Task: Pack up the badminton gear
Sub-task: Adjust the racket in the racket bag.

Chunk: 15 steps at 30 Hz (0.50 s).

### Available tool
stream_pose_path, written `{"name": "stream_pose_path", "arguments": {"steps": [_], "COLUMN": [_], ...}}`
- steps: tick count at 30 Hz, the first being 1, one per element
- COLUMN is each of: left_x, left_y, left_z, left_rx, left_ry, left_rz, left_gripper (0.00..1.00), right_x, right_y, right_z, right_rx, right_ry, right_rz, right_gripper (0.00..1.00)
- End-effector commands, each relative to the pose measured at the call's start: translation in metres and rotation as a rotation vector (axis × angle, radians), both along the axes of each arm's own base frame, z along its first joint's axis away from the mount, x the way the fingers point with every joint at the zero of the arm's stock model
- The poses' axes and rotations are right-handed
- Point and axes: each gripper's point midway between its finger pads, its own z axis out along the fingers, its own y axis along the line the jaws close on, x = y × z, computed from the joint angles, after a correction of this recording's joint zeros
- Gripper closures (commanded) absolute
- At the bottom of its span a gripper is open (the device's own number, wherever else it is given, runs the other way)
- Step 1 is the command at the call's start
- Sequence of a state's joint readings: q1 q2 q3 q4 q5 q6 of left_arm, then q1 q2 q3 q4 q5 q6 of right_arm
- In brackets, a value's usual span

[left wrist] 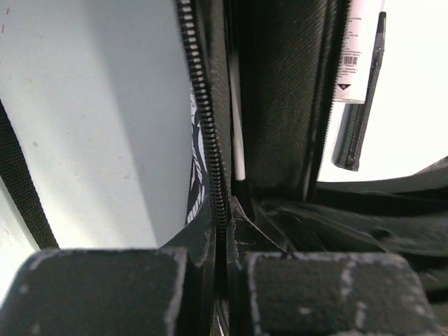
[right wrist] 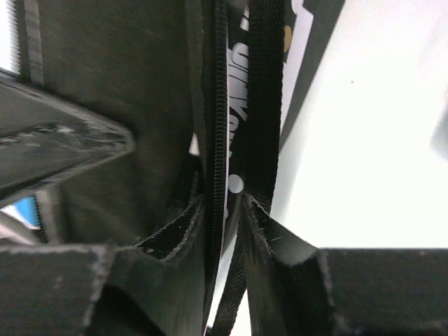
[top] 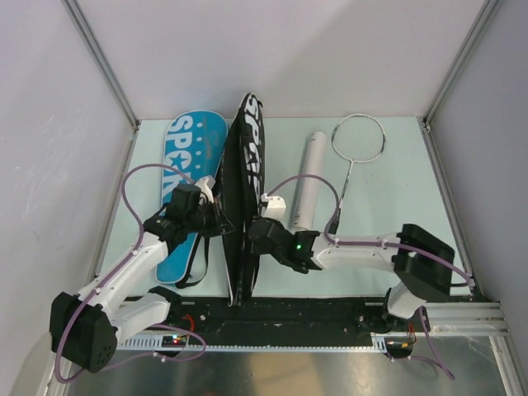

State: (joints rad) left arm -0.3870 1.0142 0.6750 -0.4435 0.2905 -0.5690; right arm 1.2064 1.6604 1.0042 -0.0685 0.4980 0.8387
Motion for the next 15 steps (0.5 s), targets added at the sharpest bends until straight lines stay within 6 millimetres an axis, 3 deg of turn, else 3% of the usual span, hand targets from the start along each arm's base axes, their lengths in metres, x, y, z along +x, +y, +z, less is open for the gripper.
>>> {"name": "stream_pose_path", "arguments": {"steps": [1, 9, 15], "left_x": [0.013, 0.012, 0.012], "left_y": [-0.005, -0.011, -0.015], "left_z": [0.025, 0.021, 0.024], "left_rx": [-0.011, 0.018, 0.013], "left_ry": [-0.097, -0.097, -0.101], "left_rz": [0.009, 0.003, -0.003], "left_gripper": [1.0, 1.0, 1.0], "right_x": [-0.004, -0.018, -0.028], "right_y": [-0.003, 0.004, 0.017], "right_z": [0.049, 0.089, 0.088], "right_rx": [0.105, 0.213, 0.248], "right_ry": [-0.018, -0.046, -0.015], "right_rz": [0.003, 0.038, 0.057], "right_gripper": [0.67, 0.59, 0.58]}}
